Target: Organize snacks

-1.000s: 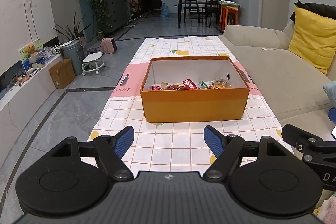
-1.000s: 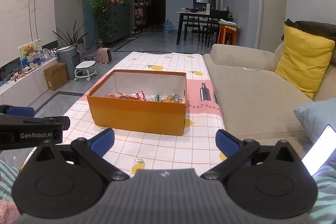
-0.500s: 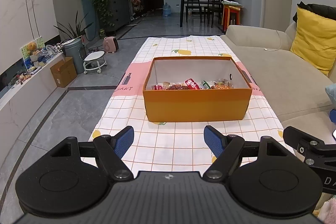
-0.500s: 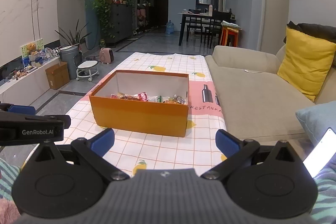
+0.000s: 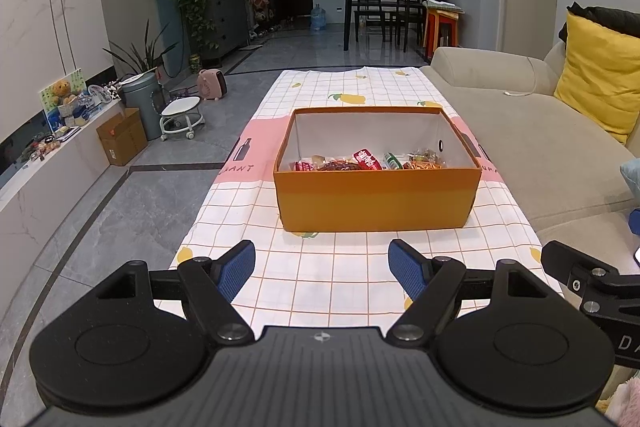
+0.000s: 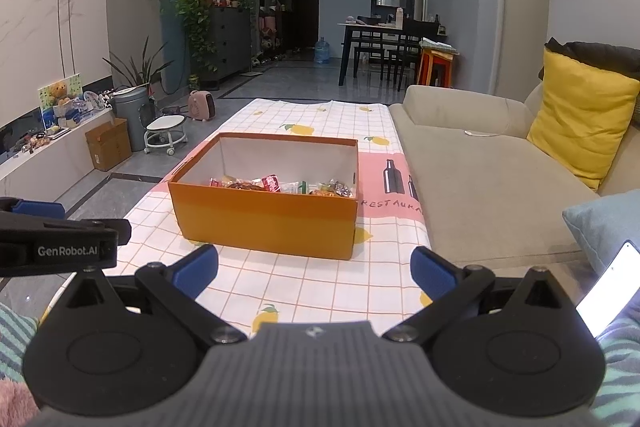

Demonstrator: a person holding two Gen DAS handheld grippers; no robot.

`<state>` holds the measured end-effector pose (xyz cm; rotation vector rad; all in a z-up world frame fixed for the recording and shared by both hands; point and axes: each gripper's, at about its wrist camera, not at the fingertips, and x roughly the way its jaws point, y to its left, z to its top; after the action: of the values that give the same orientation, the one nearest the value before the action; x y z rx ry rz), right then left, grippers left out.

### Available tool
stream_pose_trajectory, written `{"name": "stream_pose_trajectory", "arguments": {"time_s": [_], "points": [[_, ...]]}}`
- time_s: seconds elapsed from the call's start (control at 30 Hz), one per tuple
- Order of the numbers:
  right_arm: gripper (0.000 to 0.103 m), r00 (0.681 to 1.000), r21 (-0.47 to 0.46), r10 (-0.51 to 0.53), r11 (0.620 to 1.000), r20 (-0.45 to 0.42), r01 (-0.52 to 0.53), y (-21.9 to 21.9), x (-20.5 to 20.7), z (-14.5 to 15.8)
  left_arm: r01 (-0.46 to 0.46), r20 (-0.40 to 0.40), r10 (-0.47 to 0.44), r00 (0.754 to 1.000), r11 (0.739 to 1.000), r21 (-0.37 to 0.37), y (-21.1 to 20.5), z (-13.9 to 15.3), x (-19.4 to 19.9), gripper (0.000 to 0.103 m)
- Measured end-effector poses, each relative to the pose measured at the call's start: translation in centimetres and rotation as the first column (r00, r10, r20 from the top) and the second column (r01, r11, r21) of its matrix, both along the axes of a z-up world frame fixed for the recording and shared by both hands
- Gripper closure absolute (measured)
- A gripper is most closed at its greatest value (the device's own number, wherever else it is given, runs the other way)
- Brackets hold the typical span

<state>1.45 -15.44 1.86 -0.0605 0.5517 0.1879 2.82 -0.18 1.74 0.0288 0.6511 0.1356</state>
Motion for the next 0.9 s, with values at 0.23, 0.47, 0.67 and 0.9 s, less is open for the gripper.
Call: {"name": "stream_pose_trajectory", "arguments": {"time_s": [0.23, 0.47, 0.67, 0.9], "points": [[0.004, 1.0, 0.001, -0.001, 1.0, 0.0, 0.001, 0.07, 0.01, -0.02, 0.0, 0.0, 0.0, 1.0, 1.0, 0.0, 0.03, 0.05, -0.04, 0.014], [0.004, 1.0, 0.0, 0.0, 1.0, -0.001, 0.0, 0.09, 0.02, -0.03, -0.001, -0.001, 0.001, 1.0, 1.0, -0.001, 0.07, 0.08, -0.06, 0.014], [0.004, 1.0, 0.0, 0.0, 1.0, -0.004, 0.0, 0.09, -0.01, -0.07, 0.001, -0.004, -0.001, 1.0, 1.0, -0.001, 0.1, 0.06, -0.06, 0.014], [0.004, 1.0, 0.002, 0.002, 1.0, -0.009, -0.002, 0.02, 0.08, -0.18, -0.009, -0.006, 0.009, 1.0, 1.0, 0.001, 0.33, -0.01, -0.42, 0.014]]}}
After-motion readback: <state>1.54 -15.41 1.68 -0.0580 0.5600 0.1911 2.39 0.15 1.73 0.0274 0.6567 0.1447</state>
